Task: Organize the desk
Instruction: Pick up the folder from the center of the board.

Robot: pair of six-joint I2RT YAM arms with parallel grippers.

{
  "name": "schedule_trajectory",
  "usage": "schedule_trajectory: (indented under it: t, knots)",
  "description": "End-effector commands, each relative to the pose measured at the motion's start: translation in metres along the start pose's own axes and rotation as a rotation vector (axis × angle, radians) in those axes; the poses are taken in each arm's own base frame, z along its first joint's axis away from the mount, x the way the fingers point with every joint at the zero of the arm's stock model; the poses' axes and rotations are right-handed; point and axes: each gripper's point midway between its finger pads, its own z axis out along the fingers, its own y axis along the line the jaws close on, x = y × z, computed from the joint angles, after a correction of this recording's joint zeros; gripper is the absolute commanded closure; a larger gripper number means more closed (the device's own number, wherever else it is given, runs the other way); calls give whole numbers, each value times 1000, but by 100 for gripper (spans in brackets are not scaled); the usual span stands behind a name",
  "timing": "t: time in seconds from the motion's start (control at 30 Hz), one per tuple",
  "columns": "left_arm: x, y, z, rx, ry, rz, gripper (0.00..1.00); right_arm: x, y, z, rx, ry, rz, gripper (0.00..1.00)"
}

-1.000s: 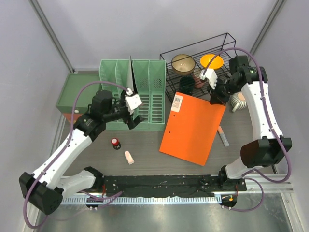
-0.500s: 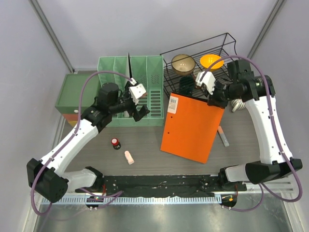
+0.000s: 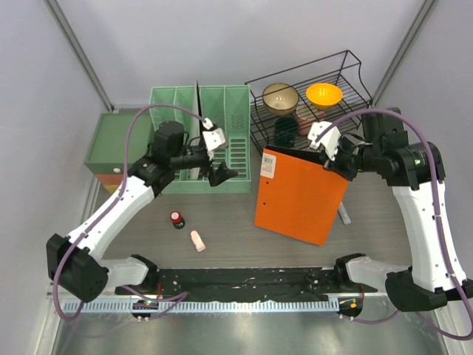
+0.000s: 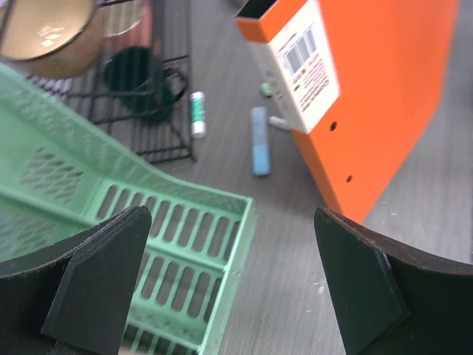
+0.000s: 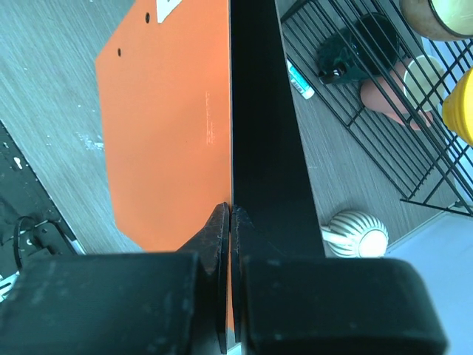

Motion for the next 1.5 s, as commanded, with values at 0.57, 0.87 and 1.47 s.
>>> schedule_trajectory:
  t: [0.57,0.87,1.47]
  knots:
    - [-49,-35,51,464,-260,-138,2,22,65,-16,-123,14,71,99]
    - [-41,-54,76,569,-237,-181,9,22,76,-16,-152,-11,83,99]
    - [-18,-95,86,704,-219,-254,45,21,83,-20,-155,-28,95,99]
